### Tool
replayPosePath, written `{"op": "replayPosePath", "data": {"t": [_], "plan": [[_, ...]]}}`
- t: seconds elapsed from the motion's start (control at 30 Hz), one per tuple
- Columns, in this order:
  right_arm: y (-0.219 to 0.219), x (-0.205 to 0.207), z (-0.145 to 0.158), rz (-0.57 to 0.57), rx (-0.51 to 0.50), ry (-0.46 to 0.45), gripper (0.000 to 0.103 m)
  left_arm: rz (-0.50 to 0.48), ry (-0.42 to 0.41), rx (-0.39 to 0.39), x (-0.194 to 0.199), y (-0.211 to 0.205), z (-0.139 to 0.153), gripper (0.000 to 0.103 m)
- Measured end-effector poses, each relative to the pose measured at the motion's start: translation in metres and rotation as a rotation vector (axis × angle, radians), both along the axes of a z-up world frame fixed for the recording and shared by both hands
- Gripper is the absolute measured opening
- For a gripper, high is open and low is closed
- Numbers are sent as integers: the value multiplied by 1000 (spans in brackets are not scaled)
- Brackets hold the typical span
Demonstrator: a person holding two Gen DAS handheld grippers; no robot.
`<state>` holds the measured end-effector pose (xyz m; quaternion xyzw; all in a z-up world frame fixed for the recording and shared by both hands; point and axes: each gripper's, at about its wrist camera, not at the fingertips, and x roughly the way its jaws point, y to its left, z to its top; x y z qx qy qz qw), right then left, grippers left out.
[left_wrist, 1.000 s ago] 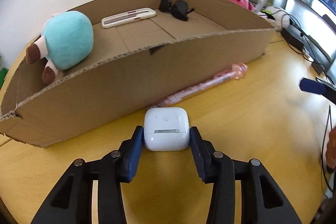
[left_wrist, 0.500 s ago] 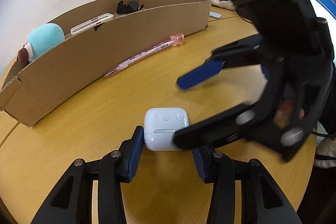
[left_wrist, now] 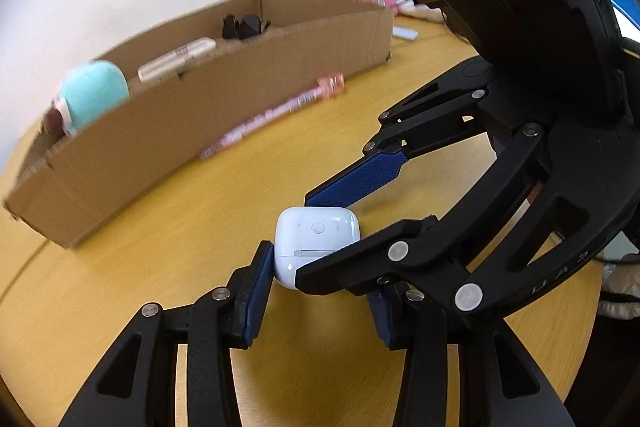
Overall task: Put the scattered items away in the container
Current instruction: 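Carry the earbud case into the box with the left gripper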
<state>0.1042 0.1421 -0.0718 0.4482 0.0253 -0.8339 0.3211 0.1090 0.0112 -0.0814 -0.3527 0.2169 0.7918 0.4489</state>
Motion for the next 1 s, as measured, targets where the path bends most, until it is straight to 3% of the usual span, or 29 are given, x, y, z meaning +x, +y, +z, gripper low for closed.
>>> {"op": "replayPosePath", "data": {"t": [0.2,0.53,0.73,1.0], "plan": [[9,-9,49,-22,-10,117,41,-8,104,50,-8,7,45,47],[26,-56,131,0,48,292,41,-42,269,69,-55,31,121,47],[37,-104,166,30,41,330,41,-35,299,52,-107,49,152,47],[47,-163,181,72,70,306,41,-30,288,-4,-161,73,167,47]]}}
